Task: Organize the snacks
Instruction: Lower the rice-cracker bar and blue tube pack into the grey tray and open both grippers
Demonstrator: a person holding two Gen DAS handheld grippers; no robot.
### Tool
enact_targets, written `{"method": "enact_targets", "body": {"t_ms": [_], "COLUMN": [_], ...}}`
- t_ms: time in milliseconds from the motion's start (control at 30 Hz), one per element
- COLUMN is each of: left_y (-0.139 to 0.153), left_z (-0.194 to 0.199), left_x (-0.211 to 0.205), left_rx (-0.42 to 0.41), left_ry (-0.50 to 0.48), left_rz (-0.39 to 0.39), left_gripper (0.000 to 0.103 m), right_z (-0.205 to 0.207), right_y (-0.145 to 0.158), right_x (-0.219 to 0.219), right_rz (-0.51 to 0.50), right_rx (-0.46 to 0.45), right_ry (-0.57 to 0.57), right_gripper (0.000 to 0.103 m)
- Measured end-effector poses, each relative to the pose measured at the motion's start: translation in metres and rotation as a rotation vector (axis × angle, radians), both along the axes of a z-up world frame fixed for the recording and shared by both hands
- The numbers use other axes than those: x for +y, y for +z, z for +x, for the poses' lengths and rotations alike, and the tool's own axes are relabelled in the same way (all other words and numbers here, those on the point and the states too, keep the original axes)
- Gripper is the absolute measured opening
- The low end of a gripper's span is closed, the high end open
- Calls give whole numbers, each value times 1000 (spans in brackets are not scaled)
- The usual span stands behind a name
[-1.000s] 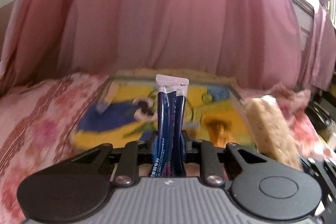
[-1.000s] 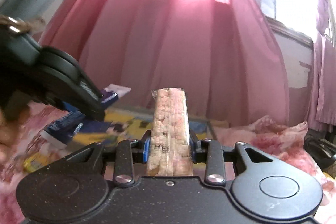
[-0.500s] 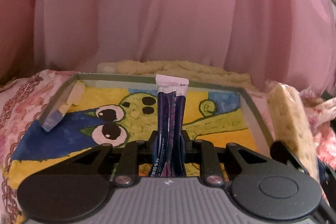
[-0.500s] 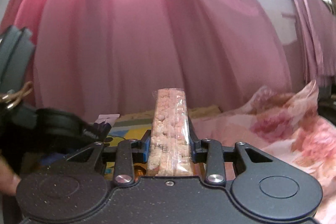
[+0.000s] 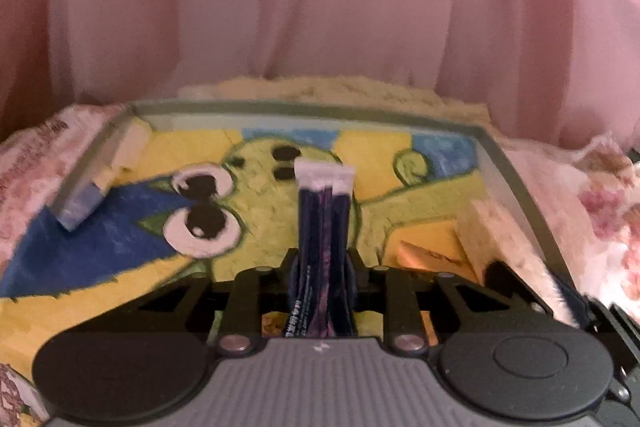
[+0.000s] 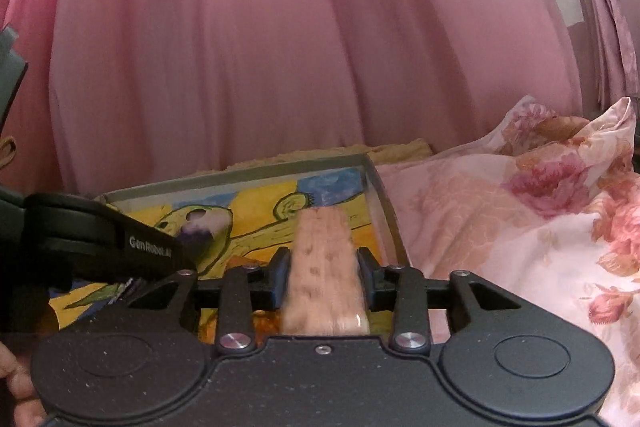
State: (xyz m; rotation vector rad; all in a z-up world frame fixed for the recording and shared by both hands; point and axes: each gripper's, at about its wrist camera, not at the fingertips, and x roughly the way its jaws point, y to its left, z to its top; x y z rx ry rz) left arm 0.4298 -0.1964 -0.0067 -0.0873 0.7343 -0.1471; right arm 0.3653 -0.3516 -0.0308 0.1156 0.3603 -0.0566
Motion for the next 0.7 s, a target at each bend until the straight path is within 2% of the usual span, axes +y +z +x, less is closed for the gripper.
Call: {"method": "enact_targets", "body": {"t_ms": [100, 133, 167, 233, 300, 367, 567, 700], "left_y": [3, 5, 8, 16, 25, 33, 50, 63], "left_z": [-4, -7, -8, -15, -24, -36, -83, -116], "left_x": [1, 2, 2, 4, 9, 16, 46, 64], "left_rx": [-20, -35, -48, -84, -128, -161, -240, -287], "left_ry": [19, 27, 35, 60, 76, 90, 114, 105], "left_rz": [10, 20, 28, 42, 42, 36, -24, -51], "left_gripper": [35, 41, 54, 70, 76, 87, 100, 102], "right_z": [-1, -2, -4, -7, -14, -24, -67, -103], "right_y": [0, 1, 2, 6, 12, 17, 29, 44], "right_x": [-1, -1, -1, -3, -2, -2, -4, 5], "right_rz": [11, 10, 7, 5, 1, -4, 27, -31], "right_rx": [-5, -9, -18, -41, -67, -92, -133, -167], "right_ry": [5, 4, 2, 4, 1, 7, -34, -29], "right_gripper": [45, 49, 52, 62, 65, 69, 78, 89]}}
